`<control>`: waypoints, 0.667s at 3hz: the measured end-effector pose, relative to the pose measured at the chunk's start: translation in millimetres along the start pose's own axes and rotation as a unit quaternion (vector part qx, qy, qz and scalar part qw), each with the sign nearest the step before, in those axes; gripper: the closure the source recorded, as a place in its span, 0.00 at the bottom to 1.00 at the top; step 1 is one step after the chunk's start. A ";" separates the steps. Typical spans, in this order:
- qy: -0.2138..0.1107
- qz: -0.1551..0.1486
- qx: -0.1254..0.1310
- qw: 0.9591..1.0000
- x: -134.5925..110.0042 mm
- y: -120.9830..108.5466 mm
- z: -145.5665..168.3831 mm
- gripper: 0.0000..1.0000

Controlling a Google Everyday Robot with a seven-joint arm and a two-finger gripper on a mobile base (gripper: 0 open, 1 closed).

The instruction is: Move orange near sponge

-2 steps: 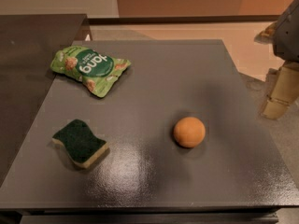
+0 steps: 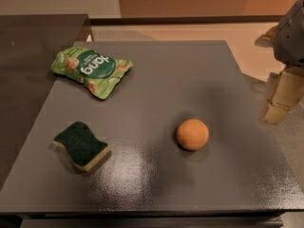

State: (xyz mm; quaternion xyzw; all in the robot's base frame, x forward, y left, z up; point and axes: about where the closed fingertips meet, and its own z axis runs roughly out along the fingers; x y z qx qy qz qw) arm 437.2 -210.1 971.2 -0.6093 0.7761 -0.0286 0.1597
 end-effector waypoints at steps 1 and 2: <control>-0.018 -0.021 -0.017 0.999 -16.0 7.9 14.5 0.00; -0.038 -0.051 -0.042 0.997 -34.2 23.0 36.0 0.00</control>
Offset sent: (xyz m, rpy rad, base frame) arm -0.0104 0.0728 -0.0642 0.0966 0.1037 0.2349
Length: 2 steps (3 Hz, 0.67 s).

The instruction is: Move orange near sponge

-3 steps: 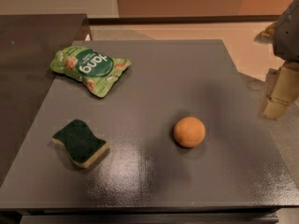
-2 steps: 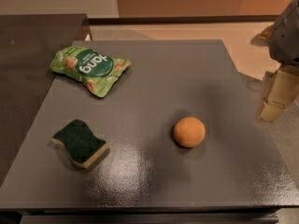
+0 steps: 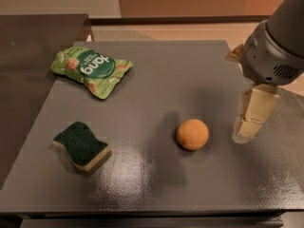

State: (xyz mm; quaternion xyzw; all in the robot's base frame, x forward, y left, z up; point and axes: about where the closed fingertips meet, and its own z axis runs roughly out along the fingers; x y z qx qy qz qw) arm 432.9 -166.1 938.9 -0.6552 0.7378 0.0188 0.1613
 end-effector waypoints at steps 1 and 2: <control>-0.014 -0.026 -0.020 0.999 -14.9 10.0 24.5 0.00; -0.019 -0.044 -0.043 0.998 -22.6 20.5 47.4 0.00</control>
Offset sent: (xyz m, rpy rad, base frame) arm -0.0126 0.0509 -0.0725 0.0364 0.1102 0.1689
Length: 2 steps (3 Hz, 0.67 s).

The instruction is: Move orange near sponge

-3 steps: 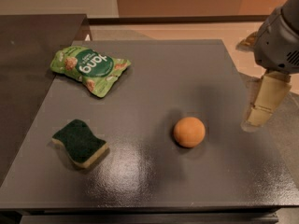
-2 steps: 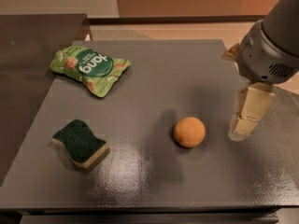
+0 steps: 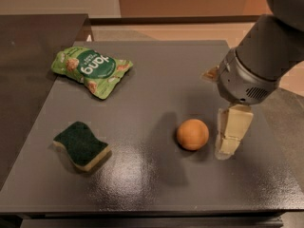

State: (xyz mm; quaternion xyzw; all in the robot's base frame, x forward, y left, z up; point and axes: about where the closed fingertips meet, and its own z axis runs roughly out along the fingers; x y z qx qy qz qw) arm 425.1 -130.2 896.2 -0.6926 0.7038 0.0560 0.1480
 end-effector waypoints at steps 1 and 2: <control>-0.004 -0.013 -0.016 1.000 -3.5 9.0 17.6 0.00; -0.003 -0.023 -0.024 0.999 -5.2 16.7 33.5 0.00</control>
Offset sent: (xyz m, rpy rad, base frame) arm -0.0175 0.0213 -0.0537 -0.0013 0.0500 0.0815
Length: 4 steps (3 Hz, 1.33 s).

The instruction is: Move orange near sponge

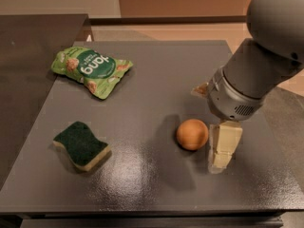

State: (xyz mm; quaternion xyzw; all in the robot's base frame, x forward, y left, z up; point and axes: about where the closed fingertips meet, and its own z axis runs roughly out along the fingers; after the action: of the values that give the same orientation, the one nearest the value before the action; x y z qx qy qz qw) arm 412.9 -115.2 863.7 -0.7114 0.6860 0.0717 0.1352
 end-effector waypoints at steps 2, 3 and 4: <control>0.001 -0.002 0.001 1.000 1.6 5.1 14.8 0.42; -0.003 -0.002 -0.001 1.000 -5.2 5.7 14.3 0.64; -0.013 -0.010 -0.004 1.000 -27.3 6.2 9.7 0.88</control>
Offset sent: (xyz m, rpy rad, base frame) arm -0.0034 0.0030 -0.0253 0.0074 0.0070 0.0021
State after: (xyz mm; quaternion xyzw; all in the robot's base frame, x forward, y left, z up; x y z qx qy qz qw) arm 406.2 -86.3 861.7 -0.7179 0.6767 0.0824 0.1415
